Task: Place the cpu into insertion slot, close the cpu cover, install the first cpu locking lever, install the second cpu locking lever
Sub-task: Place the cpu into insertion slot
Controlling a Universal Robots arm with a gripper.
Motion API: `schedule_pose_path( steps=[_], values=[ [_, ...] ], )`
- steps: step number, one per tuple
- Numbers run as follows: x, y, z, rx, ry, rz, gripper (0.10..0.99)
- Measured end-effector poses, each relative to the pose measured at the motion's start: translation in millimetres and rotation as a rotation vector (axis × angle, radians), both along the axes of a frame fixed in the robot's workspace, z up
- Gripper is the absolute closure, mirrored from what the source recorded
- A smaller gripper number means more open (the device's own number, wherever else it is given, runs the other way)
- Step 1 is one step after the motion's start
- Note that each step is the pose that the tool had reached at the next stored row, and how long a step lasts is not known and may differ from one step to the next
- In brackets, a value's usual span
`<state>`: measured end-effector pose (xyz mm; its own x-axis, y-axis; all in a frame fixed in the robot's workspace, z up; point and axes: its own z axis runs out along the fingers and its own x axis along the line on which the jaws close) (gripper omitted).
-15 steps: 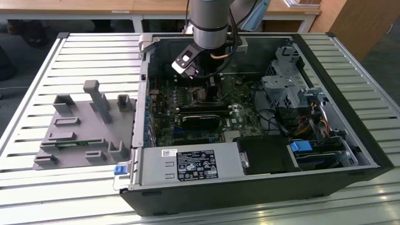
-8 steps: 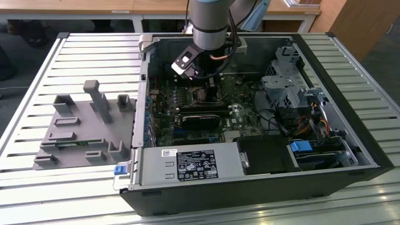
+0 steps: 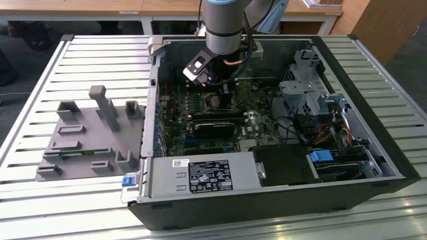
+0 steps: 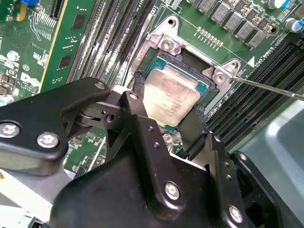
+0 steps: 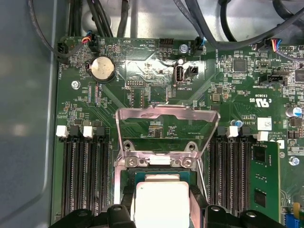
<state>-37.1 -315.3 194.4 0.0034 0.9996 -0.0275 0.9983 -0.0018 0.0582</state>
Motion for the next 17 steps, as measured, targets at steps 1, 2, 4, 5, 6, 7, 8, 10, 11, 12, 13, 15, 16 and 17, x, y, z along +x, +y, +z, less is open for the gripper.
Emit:
schedule_pose_path(
  steps=[1, 2, 4, 5, 6, 7, 8, 10, 11, 12, 13, 15, 16, 17],
  values=[
    [0.0, 0.0, -0.6, 0.000, 0.0001, 0.000, 0.549],
    [0.0, 0.0, -1.0, 0.000, 0.0001, 0.000, 0.549],
    [-0.1, 0.0, -1.0, 0.000, 0.0001, 0.000, 0.549],
    [0.0, 0.0, -1.1, 0.000, 0.0001, 0.000, 0.549],
    [0.0, 0.1, -1.1, 0.000, 0.0001, 0.000, 0.549],
    [0.0, 0.1, -1.1, 0.000, 0.0000, 0.000, 0.549],
    [-0.1, 0.1, -1.1, 0.000, 0.0000, 0.000, 0.549],
    [-0.1, 0.1, -1.1, 0.000, 0.0000, 0.000, 0.549],
    [0.0, 0.1, -1.2, 0.000, -0.0002, 0.000, 0.549],
    [-0.1, 0.1, -1.2, 0.000, -0.0002, 0.000, 0.533],
    [-0.1, 0.1, -1.2, 0.000, -0.0001, 0.000, 0.533],
    [-0.1, 0.1, -1.2, 0.000, 0.0000, 0.000, 0.471],
    [-0.1, 0.1, -1.1, 0.000, 0.0000, 0.000, 0.471],
    [-0.1, 0.1, -1.1, 0.000, 0.0000, 0.000, 0.471]
  ],
)
